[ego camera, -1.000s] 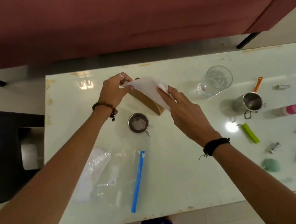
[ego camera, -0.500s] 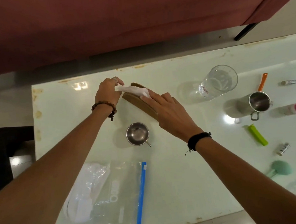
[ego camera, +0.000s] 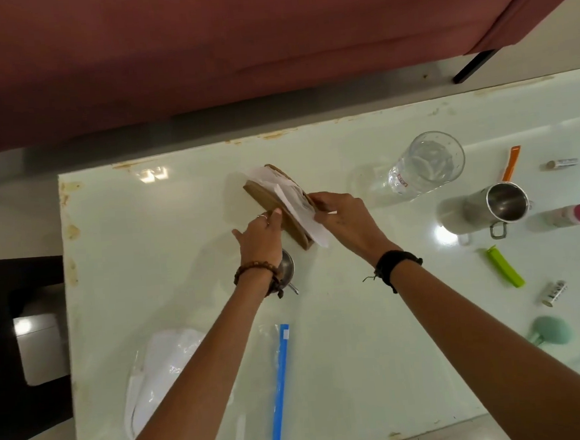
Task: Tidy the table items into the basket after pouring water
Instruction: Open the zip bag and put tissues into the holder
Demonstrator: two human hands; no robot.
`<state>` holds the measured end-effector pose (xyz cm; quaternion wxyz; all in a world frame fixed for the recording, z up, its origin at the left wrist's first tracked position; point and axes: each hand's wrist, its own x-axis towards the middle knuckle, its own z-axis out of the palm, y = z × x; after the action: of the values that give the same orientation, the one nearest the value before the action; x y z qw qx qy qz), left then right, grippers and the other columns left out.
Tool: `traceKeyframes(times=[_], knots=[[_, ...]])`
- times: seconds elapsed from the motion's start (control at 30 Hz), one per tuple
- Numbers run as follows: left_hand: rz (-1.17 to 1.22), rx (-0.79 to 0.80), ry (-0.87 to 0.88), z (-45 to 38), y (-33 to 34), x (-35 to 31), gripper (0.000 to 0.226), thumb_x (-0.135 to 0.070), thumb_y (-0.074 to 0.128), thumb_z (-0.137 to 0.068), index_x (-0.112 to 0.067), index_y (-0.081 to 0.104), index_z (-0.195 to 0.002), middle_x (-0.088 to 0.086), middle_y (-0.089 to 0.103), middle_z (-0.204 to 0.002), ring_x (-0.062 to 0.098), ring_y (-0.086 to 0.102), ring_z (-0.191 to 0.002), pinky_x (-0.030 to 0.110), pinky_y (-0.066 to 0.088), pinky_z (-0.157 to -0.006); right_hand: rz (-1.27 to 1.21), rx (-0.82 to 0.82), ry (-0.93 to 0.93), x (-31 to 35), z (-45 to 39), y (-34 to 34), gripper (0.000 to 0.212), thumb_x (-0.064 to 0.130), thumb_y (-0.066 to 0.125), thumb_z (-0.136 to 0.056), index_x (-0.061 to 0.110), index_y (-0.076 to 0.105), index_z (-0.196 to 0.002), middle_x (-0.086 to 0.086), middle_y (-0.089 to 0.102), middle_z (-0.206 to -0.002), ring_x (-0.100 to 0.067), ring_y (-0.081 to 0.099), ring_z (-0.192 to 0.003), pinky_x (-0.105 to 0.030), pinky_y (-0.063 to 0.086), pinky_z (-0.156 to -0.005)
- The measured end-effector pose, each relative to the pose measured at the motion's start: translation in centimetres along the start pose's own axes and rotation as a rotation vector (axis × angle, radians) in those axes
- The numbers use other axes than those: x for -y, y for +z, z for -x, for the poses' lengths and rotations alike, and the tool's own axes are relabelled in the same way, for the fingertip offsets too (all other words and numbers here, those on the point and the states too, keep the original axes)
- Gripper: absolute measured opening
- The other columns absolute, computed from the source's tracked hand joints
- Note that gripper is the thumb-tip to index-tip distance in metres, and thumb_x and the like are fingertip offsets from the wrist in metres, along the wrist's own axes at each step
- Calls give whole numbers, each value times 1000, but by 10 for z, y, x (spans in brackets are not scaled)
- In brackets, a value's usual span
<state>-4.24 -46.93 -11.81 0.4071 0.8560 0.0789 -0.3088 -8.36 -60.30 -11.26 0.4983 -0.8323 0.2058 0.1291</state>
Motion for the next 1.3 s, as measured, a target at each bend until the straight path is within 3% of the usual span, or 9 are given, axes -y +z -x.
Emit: traceKeyframes(times=[0.2,0.33,0.53,0.8,1.0,1.07,1.17,1.23,1.3], knots=[[37,123,77,1,10,-7,46,-39,35,-95,-1,62,-103,19,67,-108,32,48,-120,45,28,-110,-64,-124,20,-15,17,-2,36,-3,45,-85,8,64,-114,-12,71,-104,-26,63,-100,-36,48,-87],[-102,153,156,2,25,-16,45,-34,34,-96,3,59,-91,23,68,-99,37,51,-115,47,25,-111,-92,-175,43,-24,27,-12,43,-5,43,-84,12,63,-119,-10,70,-108,-23,62,-103,-36,50,-89],[-248,166,204,2,40,-29,43,-30,29,-98,-12,41,-62,21,68,-96,44,40,-123,40,20,-111,-82,-201,71,-36,33,-20,45,-5,42,-85,14,61,-120,-3,69,-108,-19,61,-105,-35,51,-90],[-291,150,211,1,41,-26,41,-32,27,-98,-5,52,-79,19,69,-99,40,36,-127,42,19,-112,-104,-162,58,-39,34,-22,51,-7,42,-83,15,56,-127,-3,66,-114,-13,58,-100,-24,48,-86],[-307,100,219,12,38,-23,43,-35,30,-98,-7,51,-123,21,66,-102,39,29,-132,43,19,-112,-83,-114,51,-43,35,-24,54,-7,42,-84,15,50,-133,-2,61,-124,-17,57,-111,-25,47,-88],[-278,20,319,23,36,-22,40,-31,33,-97,-7,49,-124,21,68,-95,40,45,-118,36,11,-117,-79,-125,59,-46,39,-23,54,-6,44,-87,14,44,-137,-4,55,-133,-17,54,-114,-24,47,-85],[-169,-115,486,47,31,-17,35,-23,39,-96,-9,50,-127,11,66,-113,20,54,-115,15,0,-110,-117,-207,70,-51,54,-17,50,-4,47,-89,11,41,-137,-6,50,-137,-11,51,-105,-4,42,-73],[-114,-185,549,66,29,-7,32,-20,42,-95,-11,52,-124,8,60,-124,12,47,-122,16,10,-110,-131,-252,63,-53,66,-12,46,-4,48,-90,11,45,-133,-6,52,-134,-10,51,-101,4,39,-69],[-86,-264,542,81,27,6,30,-17,46,-93,-13,54,-122,7,53,-130,17,40,-130,31,30,-111,-149,-272,62,-56,79,-9,41,-2,48,-91,13,49,-128,-3,55,-129,-11,53,-102,1,40,-70]])
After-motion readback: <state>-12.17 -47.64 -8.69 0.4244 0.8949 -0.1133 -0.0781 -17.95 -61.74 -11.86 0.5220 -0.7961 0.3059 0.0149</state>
